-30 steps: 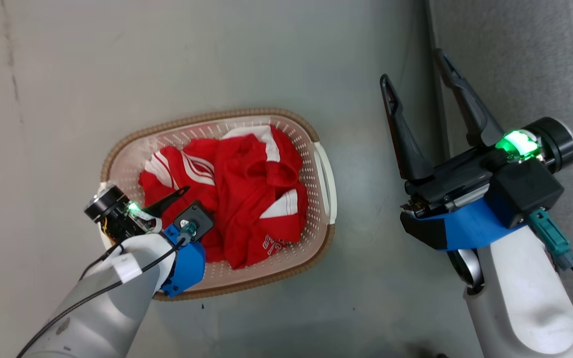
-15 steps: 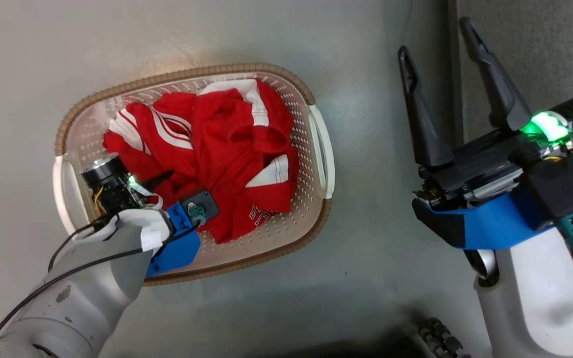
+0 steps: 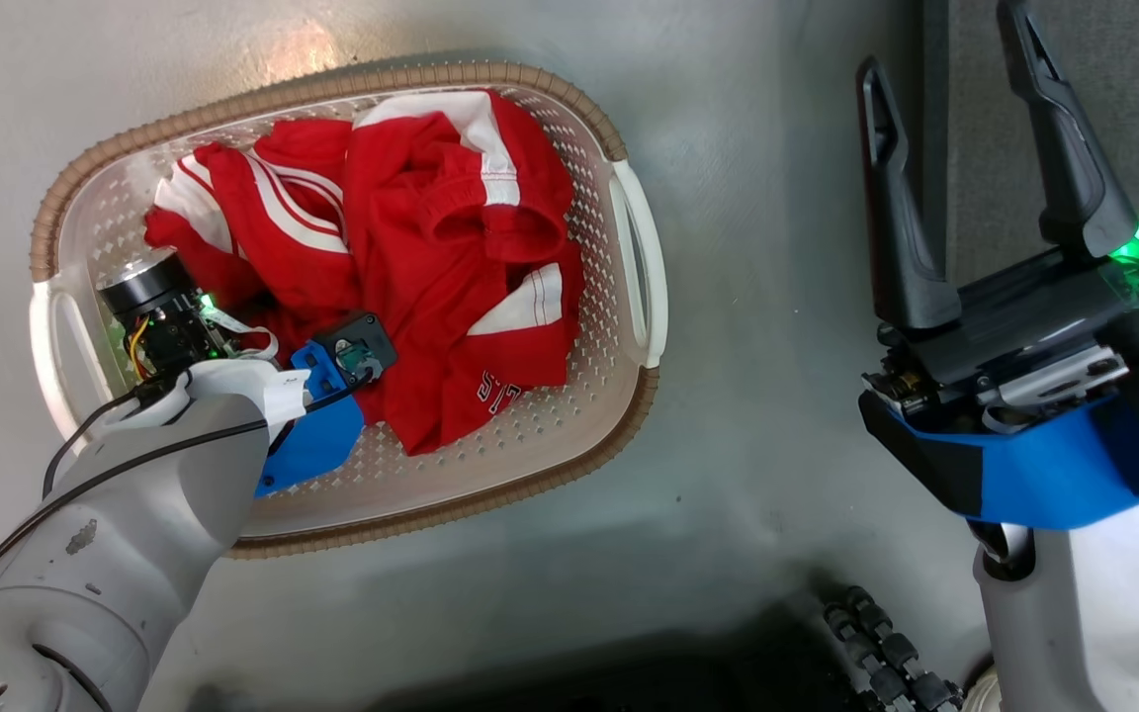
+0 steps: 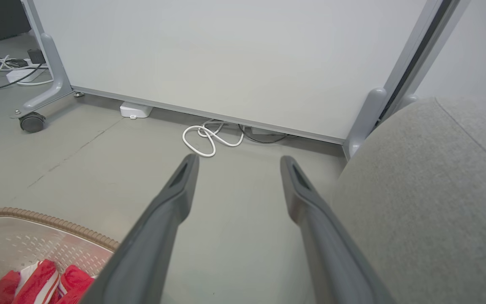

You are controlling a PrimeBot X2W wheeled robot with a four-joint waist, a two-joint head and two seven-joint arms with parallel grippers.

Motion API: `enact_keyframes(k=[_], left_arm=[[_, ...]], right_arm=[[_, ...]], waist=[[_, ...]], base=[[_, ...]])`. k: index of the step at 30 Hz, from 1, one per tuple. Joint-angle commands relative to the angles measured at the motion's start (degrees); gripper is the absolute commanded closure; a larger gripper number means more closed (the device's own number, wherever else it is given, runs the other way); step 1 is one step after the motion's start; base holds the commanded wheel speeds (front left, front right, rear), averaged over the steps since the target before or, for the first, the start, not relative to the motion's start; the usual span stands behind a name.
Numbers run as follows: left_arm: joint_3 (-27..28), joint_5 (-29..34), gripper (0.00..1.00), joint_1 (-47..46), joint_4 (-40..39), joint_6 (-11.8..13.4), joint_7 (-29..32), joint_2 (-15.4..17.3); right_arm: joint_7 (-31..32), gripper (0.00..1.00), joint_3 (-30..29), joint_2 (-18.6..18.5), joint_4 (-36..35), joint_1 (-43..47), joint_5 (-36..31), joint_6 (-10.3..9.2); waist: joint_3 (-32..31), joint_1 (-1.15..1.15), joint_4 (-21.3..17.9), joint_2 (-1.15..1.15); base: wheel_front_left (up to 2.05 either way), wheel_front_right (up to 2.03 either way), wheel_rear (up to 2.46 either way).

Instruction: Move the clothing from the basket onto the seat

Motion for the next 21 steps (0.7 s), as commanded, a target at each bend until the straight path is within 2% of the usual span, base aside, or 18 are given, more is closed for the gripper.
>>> enact_keyframes(k=[1, 8, 9, 10, 11, 17, 21], left_arm=[[-0.43, -0.70, 0.00, -0.96, 0.14, -0.01, 0.35, 0.04], [-1.09, -1.66, 0.00, -1.62, 0.10, -0.02, 0.10, -1.00], [-1.14, -1.76, 0.31, -1.65, 0.11, -0.02, 0.18, -1.20], [-1.19, -1.57, 0.76, -1.77, 0.12, -0.02, 0.10, -1.42], [-1.24, -1.17, 1.00, -1.99, 0.08, -0.02, -0.24, -1.73], [-1.37, -0.69, 1.00, -2.19, 0.11, -0.02, -0.53, -3.03], [-1.28, -1.18, 1.00, -2.47, 0.02, -0.02, -3.98, -3.87]], right_arm=[[-0.04, 0.00, -0.28, -0.15, -1.04, 0.81, -0.45, 0.03], [-0.04, 0.00, -0.67, -0.15, -2.78, 1.72, -1.01, 0.03], [-0.04, 0.00, -0.70, -0.15, -2.88, 1.70, -1.04, 0.03], [-0.04, 0.00, -0.70, -0.15, -2.96, 1.69, -1.05, 0.03], [-0.04, 0.00, -0.69, -0.15, -2.95, 1.63, -1.04, 0.03], [-0.04, 0.00, -0.46, -0.15, -2.50, 1.06, -0.89, 0.03], [-0.04, 0.00, -0.83, -0.15, -2.01, 0.74, -0.88, 0.03]], waist=[[0.95, -0.01, 0.06, 0.00], [2.33, -0.01, 0.38, 0.00], [2.40, -0.01, 0.44, 0.00], [2.45, -0.01, 0.49, 0.00], [2.48, -0.01, 0.53, 0.00], [1.63, -0.01, 0.44, 0.00], [0.05, -0.01, 0.75, 0.00]], base=[[0.00, 0.00, 0.00], [0.00, 0.00, 0.00], [0.00, 0.00, 0.00], [0.00, 0.00, 0.00], [0.00, 0.00, 0.00], [0.00, 0.00, 0.00], [0.00, 0.00, 0.00]])
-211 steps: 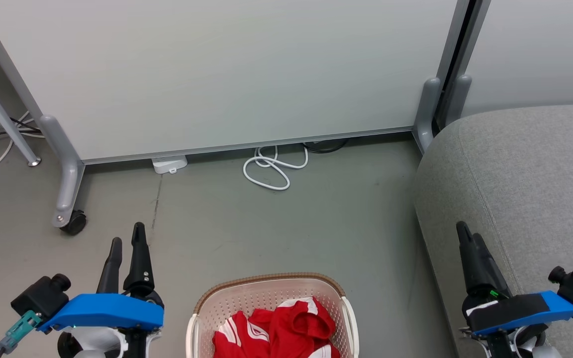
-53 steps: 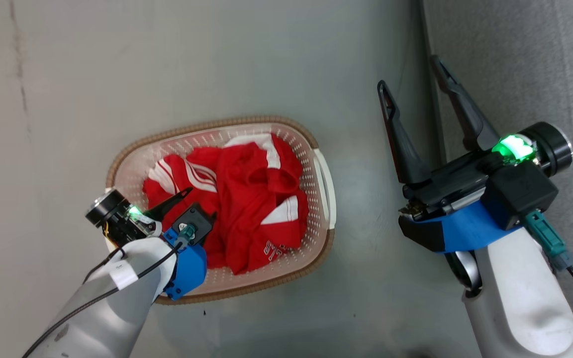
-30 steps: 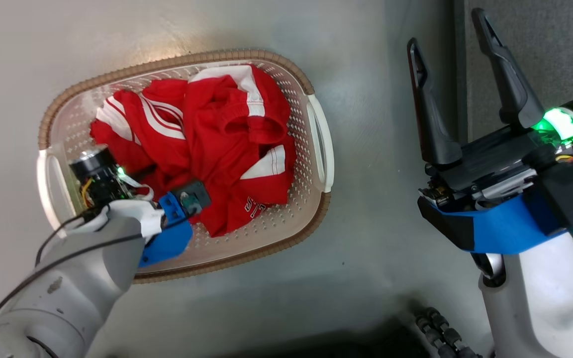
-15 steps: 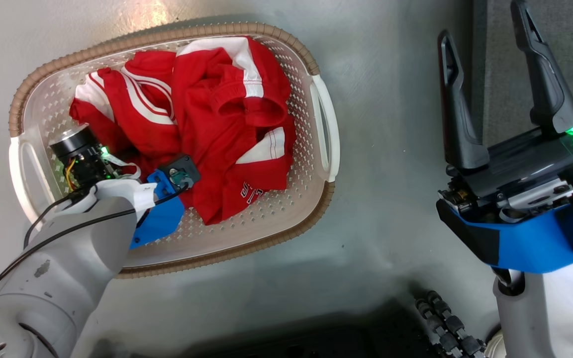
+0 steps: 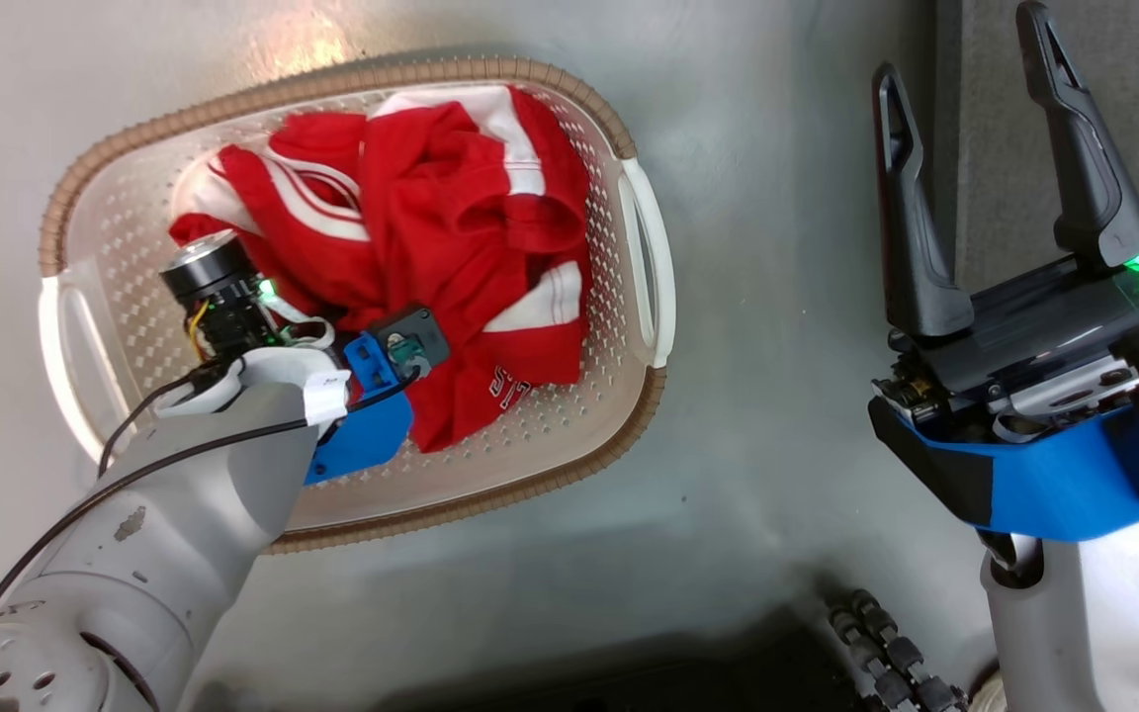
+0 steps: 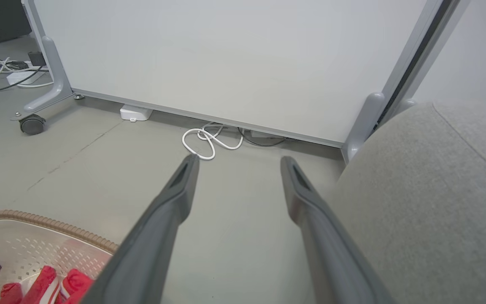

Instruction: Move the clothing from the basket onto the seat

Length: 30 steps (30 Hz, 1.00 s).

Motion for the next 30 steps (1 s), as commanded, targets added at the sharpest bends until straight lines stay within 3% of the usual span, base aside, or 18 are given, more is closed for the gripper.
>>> enact_keyframes(k=[1, 12, 30], left_arm=[[0.40, -1.08, 1.00, -1.18, -0.04, 0.02, -2.27, -0.48], [3.41, -7.34, 1.00, 2.13, 0.02, 0.02, -9.22, -0.25], [7.83, -15.55, 1.00, 9.21, -0.81, 0.47, -15.25, -2.19]], right_arm=[[-0.04, 0.00, -0.22, -0.15, 0.17, -0.56, -0.30, 0.03], [-0.04, 0.00, -0.15, -0.16, 2.81, -0.69, 0.95, 0.03], [-0.04, 0.00, -1.48, -0.16, 7.23, 5.54, 1.75, 0.03]], waist=[[-1.37, 0.00, 0.41, 0.00], [-10.87, 0.00, 1.96, 0.00], [-28.98, 0.00, 5.30, 0.00]], base=[[0.00, 0.00, 0.00], [0.00, 0.00, 0.00], [0.00, 0.00, 0.00]])
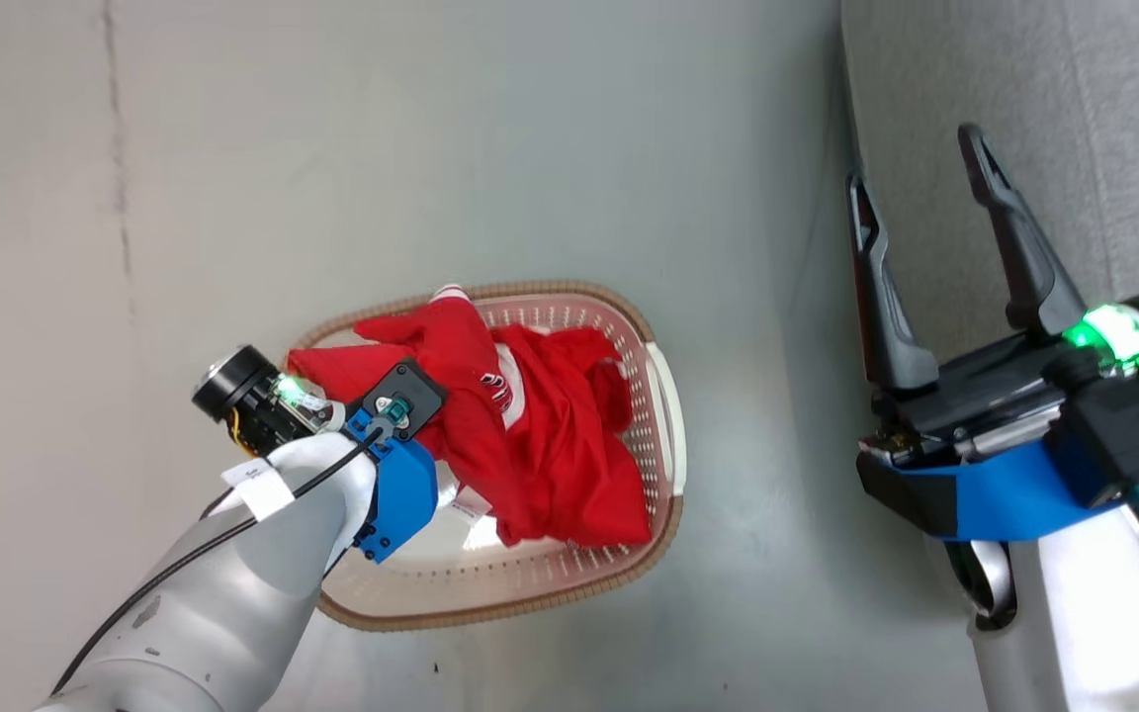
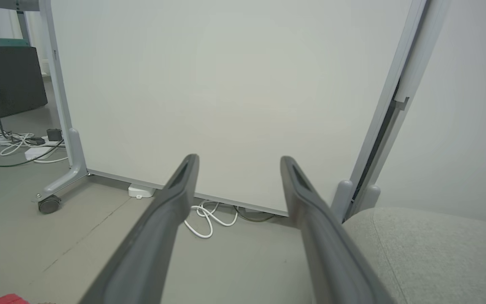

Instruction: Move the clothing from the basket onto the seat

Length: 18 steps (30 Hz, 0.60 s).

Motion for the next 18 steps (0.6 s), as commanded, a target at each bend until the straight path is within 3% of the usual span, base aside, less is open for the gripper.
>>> enact_keyframes(k=[1, 18], left_arm=[[0.88, -0.90, 1.00, 0.73, -0.80, 0.46, -0.40, 0.07], [16.68, -2.24, 1.00, 9.79, -24.87, 4.60, -0.55, 6.53]], right_arm=[[-0.04, 0.00, -0.16, -0.18, 0.28, 1.32, 0.56, 0.03], [-0.04, 0.00, -1.20, -0.18, 3.56, 9.32, 1.54, 0.03]], waist=[[-4.52, 0.01, 1.21, 0.00], [-21.15, 0.01, 3.31, 0.00]], base=[[0.00, 0.00, 0.00], [0.00, 0.00, 0.00]])
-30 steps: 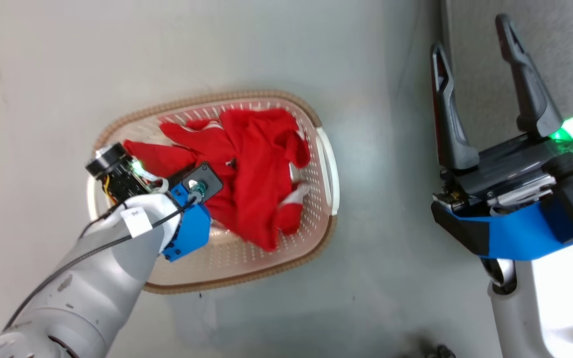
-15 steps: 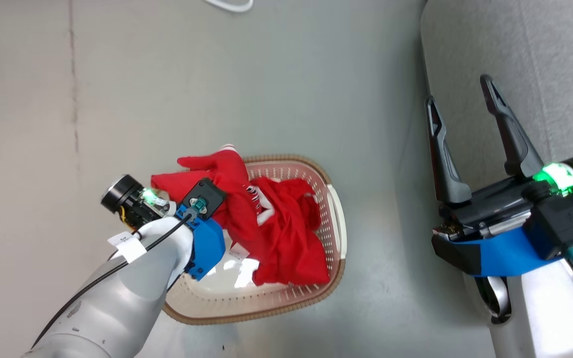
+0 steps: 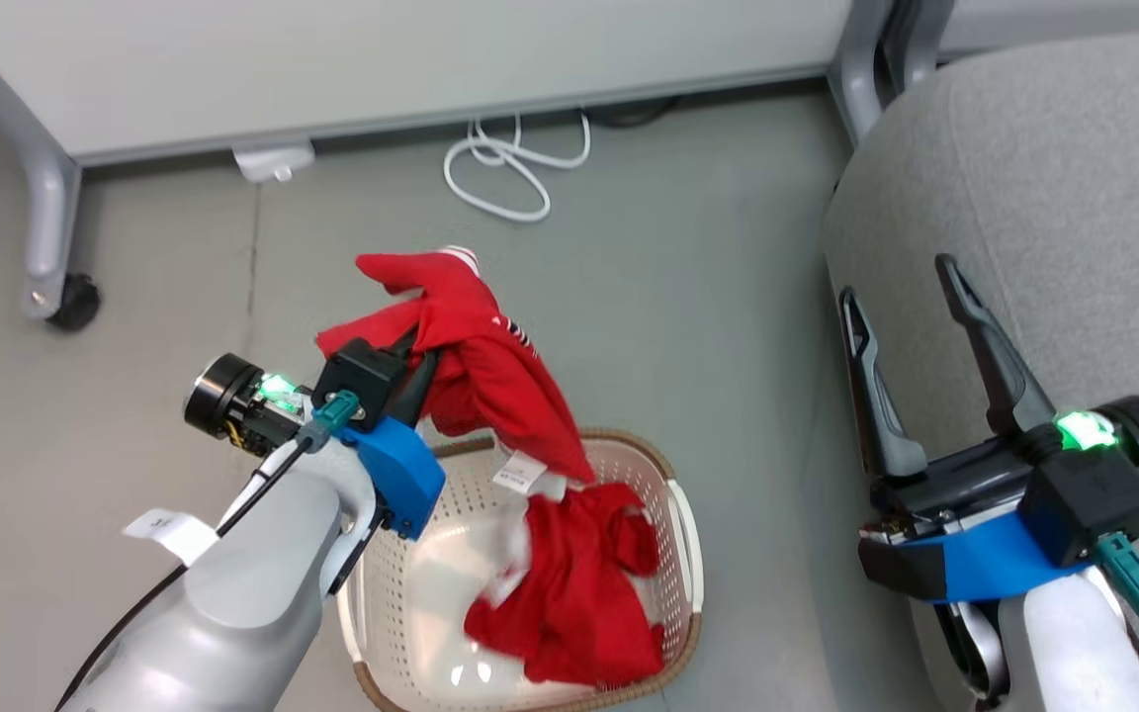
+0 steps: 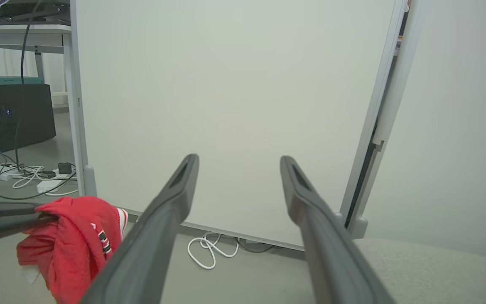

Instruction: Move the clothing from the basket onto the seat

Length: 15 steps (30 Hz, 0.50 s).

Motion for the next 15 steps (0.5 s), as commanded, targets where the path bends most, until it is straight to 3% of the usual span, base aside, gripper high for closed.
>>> enact_keyframes(k=[1, 7, 15], left_arm=[[0.94, 0.54, 1.00, 0.48, -1.10, 0.43, -0.29, 0.20], [8.37, 3.47, 1.00, 3.58, -11.39, 1.44, -0.29, 1.06], [17.51, 6.19, 1.00, 7.52, -24.16, 0.60, -0.29, -0.23]], right_arm=[[-0.04, 0.00, -0.10, -0.18, 0.22, 0.84, 0.20, 0.03], [-0.04, 0.00, 0.06, -0.18, 0.78, 2.93, 0.60, 0.03], [-0.04, 0.00, 0.11, -0.18, 1.31, 5.28, 1.14, 0.03]], waist=[[-2.41, 0.02, 0.63, 0.00], [-5.60, 0.02, 0.96, 0.00], [-8.98, 0.02, 1.39, 0.00]], base=[[0.00, 0.00, 0.00], [0.00, 0.00, 0.00], [0.00, 0.00, 0.00]])
